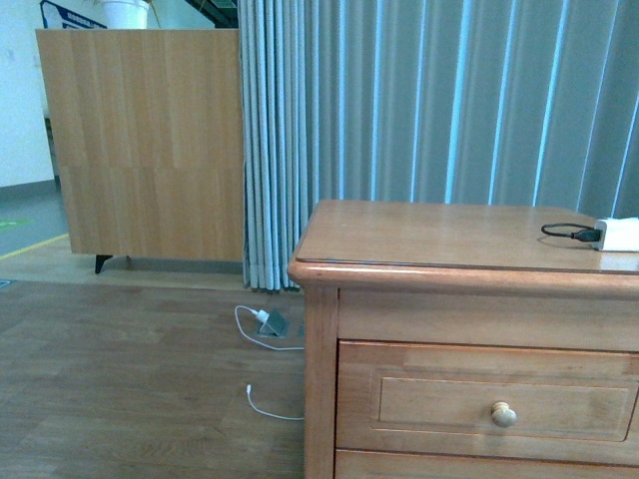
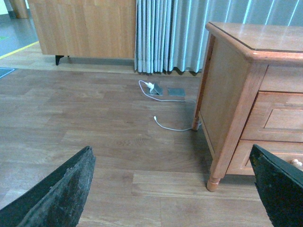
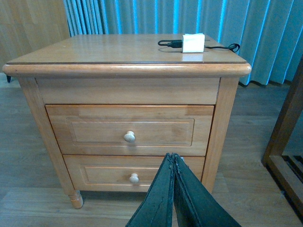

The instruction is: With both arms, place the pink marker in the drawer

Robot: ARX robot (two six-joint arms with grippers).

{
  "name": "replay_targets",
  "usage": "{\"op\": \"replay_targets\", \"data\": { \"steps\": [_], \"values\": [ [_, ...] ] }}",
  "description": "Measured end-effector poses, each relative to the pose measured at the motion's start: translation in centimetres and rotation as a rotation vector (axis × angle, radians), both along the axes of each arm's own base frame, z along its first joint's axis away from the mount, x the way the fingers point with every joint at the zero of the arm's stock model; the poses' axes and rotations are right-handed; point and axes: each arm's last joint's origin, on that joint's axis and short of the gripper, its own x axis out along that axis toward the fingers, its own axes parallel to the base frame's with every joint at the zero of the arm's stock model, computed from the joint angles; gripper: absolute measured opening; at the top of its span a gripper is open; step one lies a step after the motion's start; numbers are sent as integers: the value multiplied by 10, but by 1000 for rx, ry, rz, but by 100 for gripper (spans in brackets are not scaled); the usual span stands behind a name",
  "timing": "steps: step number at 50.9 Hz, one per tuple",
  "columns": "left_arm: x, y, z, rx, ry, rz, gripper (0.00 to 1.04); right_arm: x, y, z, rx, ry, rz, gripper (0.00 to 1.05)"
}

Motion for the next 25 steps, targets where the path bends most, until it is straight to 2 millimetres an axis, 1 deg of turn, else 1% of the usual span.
{"op": "replay_targets", "data": {
  "steps": [7,11,14,25],
  "values": [
    [0,0,0,0,0,0,99,-2,0,0,0,-2,0,1],
    [0,0,0,0,0,0,99,-9,0,-5,0,35,0,1],
    [0,0,0,0,0,0,99,-12,0,-3,0,6,1,1],
    [0,0,0,0,0,0,99,-13,0,-3,0,4,1,1]
  ]
}}
